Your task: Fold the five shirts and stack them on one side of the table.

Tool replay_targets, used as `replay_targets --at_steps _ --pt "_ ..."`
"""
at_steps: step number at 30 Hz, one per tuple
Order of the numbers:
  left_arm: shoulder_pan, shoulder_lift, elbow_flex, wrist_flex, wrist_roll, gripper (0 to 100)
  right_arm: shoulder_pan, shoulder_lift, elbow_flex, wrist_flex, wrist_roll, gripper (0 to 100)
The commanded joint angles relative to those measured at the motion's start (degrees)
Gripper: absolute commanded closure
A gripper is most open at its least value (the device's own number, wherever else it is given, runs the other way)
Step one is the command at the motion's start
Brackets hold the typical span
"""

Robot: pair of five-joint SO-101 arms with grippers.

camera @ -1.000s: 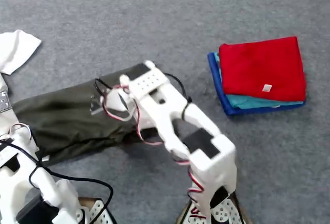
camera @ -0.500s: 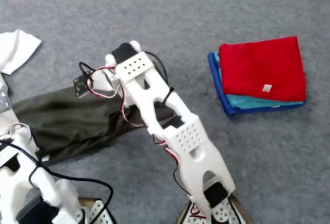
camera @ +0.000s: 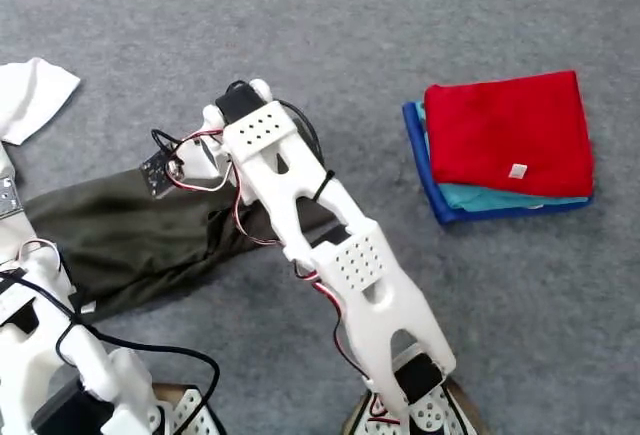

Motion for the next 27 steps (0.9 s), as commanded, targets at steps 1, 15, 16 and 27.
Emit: replay_targets --at_steps 1,15,16,27 --pt "-0.1 -0.1 -0.4 -0.9 -0.6 98 1.0 -1.0 -3.5 -0.9 0.7 70.6" --pt "-0.1 -0.3 -0.2 -0.8 -1.7 98 5.9 -1.9 -14.5 2.3 -8.3 98.7" --pt "-0.2 -0.3 -0.2 -0.8 -1.6 98 5.7 -2.8 -12.7 2.3 -9.5 99.8" --pt "-0.4 -0.5 -0.2 -0.8 -1.5 98 -0.7 -16.3 14.5 -4.6 -17.2 99.7"
